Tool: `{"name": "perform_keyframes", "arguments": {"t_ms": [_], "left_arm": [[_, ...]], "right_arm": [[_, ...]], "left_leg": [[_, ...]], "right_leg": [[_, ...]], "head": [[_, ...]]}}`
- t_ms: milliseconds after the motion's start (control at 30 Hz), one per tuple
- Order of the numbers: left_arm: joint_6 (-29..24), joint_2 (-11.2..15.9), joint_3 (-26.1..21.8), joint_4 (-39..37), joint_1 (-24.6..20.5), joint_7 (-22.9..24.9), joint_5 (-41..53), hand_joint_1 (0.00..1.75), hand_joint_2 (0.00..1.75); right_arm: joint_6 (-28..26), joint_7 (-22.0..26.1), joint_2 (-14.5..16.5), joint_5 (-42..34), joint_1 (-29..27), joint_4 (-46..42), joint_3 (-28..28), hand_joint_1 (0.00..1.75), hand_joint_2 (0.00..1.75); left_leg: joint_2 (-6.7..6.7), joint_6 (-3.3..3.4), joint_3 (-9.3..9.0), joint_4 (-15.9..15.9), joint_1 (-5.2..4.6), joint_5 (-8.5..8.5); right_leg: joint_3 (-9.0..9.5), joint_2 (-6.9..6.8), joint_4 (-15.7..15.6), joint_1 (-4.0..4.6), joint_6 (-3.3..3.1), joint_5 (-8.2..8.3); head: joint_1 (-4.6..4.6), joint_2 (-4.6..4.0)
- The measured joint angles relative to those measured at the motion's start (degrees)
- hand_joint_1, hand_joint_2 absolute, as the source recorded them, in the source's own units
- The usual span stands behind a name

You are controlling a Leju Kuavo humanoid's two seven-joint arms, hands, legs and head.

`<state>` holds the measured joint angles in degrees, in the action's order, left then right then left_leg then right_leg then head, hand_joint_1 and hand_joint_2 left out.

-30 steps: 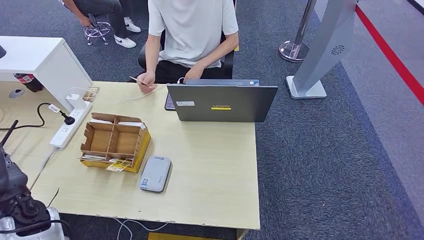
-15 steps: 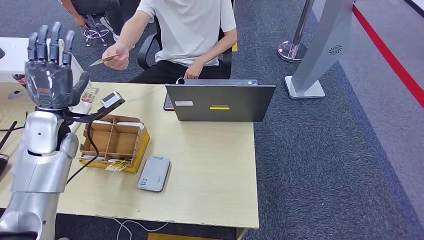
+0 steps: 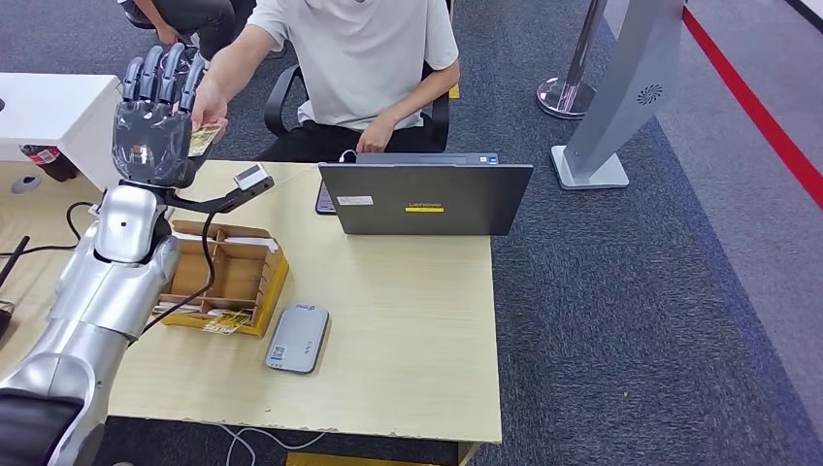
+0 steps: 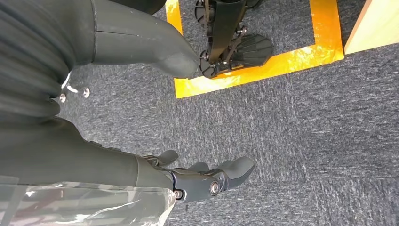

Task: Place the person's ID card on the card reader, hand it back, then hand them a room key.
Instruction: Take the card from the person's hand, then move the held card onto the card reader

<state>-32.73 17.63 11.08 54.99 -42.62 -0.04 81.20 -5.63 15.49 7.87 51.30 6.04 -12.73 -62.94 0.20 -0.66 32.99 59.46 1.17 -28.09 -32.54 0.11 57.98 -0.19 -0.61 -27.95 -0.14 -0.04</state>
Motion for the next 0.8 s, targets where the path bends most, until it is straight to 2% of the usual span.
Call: {"name": "perform_keyframes", "arguments": {"t_ms": [33,433,567,800], "left_arm": [[0.0,0.0,0.2,-0.4,-0.1,0.0,-0.2,1.75,1.75],[1.4,0.2,1.1,-3.7,-0.6,-0.9,-2.3,1.75,1.75],[1.6,0.1,1.5,-4.2,-1.0,-1.1,-2.8,1.75,1.75],[2.6,-0.3,2.2,-4.4,-1.3,-1.1,-3.7,1.75,1.75]], "right_arm": [[0.0,0.0,0.0,0.0,0.0,0.0,0.1,0.0,1.75],[0.1,0.0,-0.1,0.4,-0.1,0.1,0.4,0.0,1.75],[0.1,0.0,-0.1,0.4,-0.1,0.1,0.5,0.0,0.0],[0.1,0.0,-0.1,0.4,-0.2,0.1,0.5,0.0,0.0]], "left_leg": [[0.0,0.0,0.0,0.0,0.0,0.0],[0.02,0.0,0.04,0.0,0.0,0.0],[0.02,0.0,0.04,0.0,0.0,0.0],[0.02,0.0,0.04,0.0,0.0,0.0]], "right_leg": [[0.0,0.0,0.0,0.0,0.0,0.0],[-0.04,0.03,0.0,0.0,0.0,0.0],[-0.04,0.03,0.0,0.0,0.0,0.0],[-0.05,0.03,0.0,0.0,0.0,0.0]], "head": [[-0.01,0.0],[0.01,0.0],[0.01,0.0],[-0.01,0.0]]}}
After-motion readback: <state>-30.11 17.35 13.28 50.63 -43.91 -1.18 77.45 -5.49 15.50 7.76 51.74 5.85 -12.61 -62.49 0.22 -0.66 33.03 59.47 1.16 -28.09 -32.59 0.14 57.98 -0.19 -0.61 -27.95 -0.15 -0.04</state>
